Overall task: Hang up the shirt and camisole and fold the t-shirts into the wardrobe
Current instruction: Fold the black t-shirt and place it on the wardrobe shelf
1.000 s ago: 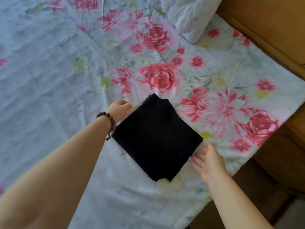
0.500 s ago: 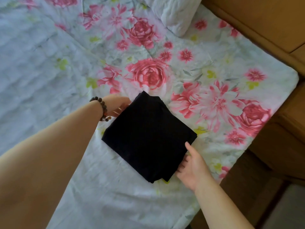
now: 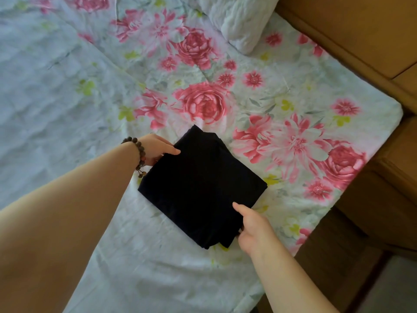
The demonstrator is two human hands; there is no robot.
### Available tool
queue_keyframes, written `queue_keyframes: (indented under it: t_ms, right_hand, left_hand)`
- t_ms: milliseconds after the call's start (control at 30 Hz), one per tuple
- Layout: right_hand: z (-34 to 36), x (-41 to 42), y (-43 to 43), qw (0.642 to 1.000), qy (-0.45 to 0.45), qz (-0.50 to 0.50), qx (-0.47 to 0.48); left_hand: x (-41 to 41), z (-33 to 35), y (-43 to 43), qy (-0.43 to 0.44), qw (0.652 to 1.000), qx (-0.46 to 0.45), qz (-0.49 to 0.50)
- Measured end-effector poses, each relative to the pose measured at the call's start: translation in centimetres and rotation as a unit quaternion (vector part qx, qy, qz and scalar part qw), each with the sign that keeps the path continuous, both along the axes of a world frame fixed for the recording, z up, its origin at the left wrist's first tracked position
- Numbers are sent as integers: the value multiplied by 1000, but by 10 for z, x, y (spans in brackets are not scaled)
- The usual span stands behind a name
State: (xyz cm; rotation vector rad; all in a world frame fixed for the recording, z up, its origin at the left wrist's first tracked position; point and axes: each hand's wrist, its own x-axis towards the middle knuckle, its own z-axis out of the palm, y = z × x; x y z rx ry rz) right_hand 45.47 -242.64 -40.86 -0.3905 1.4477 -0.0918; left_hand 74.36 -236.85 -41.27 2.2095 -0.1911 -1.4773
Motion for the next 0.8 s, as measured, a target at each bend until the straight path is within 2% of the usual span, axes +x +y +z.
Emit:
queue_keyframes:
  t_ms: [167,333,500,667,800]
  right_hand:
    - [3,0,-2,998,-66,2,-5]
    - [30,2,-12,991,-120,45,-39]
    - [84,0,-28,980,-165,104,-42]
    - [154,-22,-48,968,-158,183,-69]
    - [212,-54,-64,962,-152,208,-87]
  left_hand:
    - [-4,16,14,50,996,-34,65]
    - [-11,47,52,80,985,-60,138]
    - [-40,105,88,106,967,-99,211]
    - [-86,171,105,113,950,-139,255]
    - [-130,220,102,122,939,-176,268]
